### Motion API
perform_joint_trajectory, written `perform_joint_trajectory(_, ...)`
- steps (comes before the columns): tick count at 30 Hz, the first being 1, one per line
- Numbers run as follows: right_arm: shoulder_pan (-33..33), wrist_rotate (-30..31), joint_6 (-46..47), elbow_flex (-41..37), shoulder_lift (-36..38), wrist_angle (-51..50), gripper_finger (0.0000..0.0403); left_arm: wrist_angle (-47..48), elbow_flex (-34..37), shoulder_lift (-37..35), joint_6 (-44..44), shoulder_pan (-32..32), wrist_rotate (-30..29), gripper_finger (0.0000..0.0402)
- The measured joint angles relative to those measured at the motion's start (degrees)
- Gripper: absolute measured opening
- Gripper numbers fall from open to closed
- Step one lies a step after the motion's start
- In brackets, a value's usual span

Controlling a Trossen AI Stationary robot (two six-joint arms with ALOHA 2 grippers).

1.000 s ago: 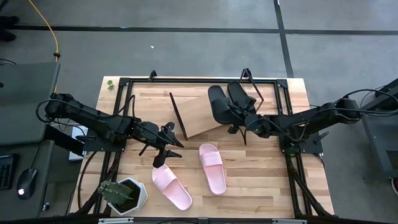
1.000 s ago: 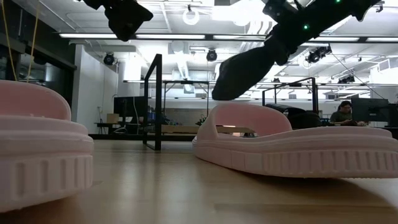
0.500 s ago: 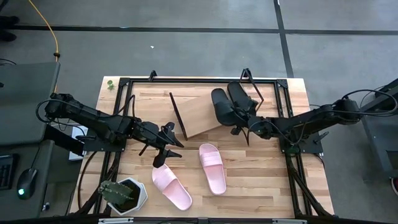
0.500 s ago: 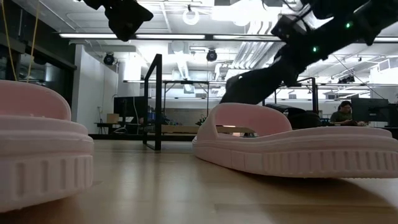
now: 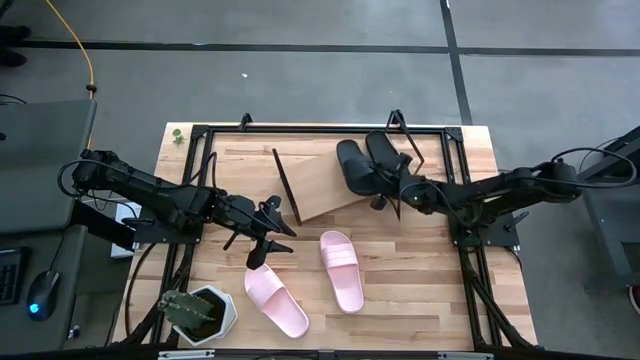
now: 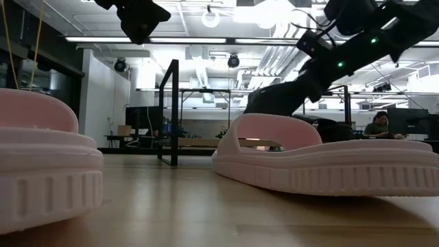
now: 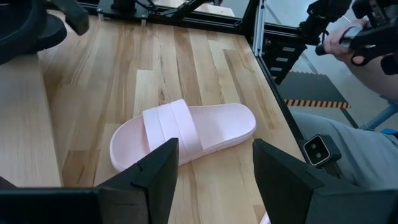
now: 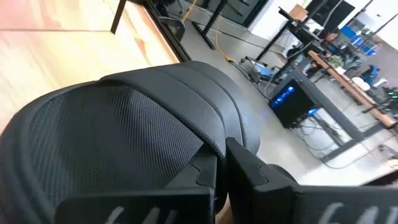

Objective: Pick and place slides into the shelf
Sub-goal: Put the black slipper on the shelf

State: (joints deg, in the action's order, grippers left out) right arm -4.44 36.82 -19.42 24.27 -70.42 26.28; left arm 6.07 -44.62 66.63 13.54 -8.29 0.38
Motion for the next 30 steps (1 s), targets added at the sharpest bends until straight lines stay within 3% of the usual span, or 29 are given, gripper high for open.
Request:
perform_joint_trajectory(4,-2.9,-2.8,-0.6,0.0,-3.4,3.2,0.0000,0.0,0.0,0.0,0.0,0.0,0.0,0.0189)
perform_joint_trajectory(11,-4.3,-0.9,-0.6,0.0,-8.7,5.1,0.0000,0.0,0.0,0.0,-0.3,0.0,0.0,0.0189)
perform_joint_trajectory(22,-1.4,4.8,-4.0,0.0,-8.8,1.5,0.0000,0.0,0.0,0.0,-0.3,0.0,0.0,0.0189)
perform_joint_trajectory(30,-1.1,5.6,-2.0,0.0,-8.4,-2.6,0.0000,0.0,0.0,0.0,-0.2,0.0,0.0,0.0189)
